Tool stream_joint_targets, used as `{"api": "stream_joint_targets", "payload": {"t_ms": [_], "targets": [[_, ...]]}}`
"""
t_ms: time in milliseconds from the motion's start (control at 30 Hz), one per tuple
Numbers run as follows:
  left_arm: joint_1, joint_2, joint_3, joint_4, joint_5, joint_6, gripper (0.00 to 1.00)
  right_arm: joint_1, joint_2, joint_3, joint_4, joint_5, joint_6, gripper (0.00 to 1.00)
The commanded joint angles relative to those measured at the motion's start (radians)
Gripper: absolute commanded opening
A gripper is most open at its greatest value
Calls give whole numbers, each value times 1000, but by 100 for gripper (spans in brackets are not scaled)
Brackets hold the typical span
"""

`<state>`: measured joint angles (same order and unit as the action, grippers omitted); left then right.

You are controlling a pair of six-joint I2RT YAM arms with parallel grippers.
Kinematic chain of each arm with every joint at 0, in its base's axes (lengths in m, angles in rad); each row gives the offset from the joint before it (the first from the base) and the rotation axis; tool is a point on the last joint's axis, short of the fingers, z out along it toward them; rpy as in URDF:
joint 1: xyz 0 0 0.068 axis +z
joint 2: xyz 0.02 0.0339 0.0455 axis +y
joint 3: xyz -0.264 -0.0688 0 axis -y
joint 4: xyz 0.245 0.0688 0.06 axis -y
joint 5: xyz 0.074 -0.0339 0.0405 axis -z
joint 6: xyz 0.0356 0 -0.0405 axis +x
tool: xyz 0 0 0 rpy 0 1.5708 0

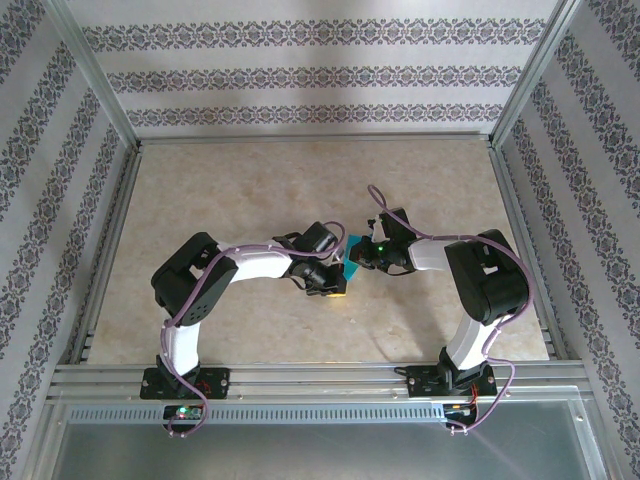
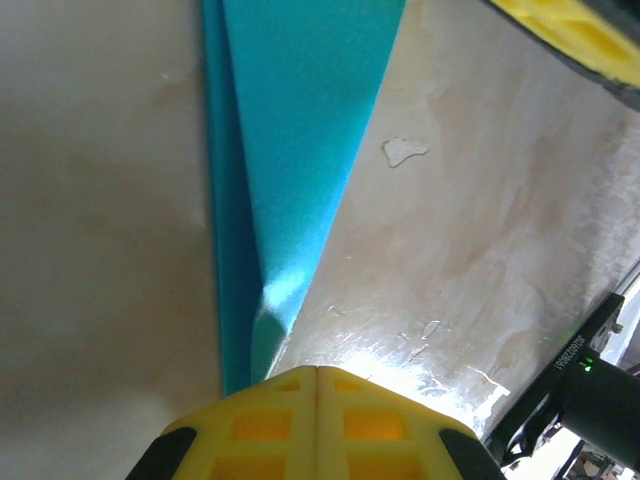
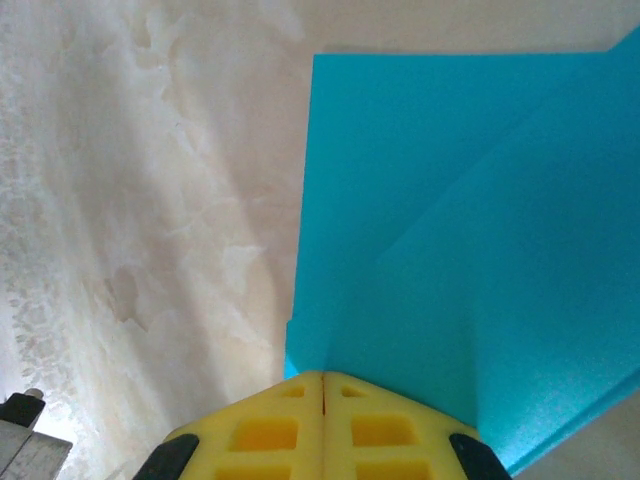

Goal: Fold a paper plane with a square sheet of paper (fold left side to right side)
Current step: Fold the wing for the fifth time at the center of the table.

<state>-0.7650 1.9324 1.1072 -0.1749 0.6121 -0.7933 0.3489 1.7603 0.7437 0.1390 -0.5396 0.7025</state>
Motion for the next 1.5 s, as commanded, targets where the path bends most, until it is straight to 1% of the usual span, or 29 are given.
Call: {"api": "stream_joint_targets", "payload": {"t_ms": [0,400,900,1000,1267,1467], "targets": [[-11,20,-16,-37,-21,18,0,4,51,-43,-136,64,-23,0],[-10,12,-23,-51,-36,24,0,4,66,-40,-142,67,-31,0],[-11,14,-87,-53,-16,28,0,-6,66,-30,-162,66,-38,0],[-11,-9,-111,-67,-26,38,0,-6,67,-30,-162,63,-40,0],[-13,-88,-184,-60,-8,52,0,-4,70,-26,-158,43,-41,0],[10,-197,-170,-58,-2,62,0,1,67,-20,-156,37,-34,0]]}}
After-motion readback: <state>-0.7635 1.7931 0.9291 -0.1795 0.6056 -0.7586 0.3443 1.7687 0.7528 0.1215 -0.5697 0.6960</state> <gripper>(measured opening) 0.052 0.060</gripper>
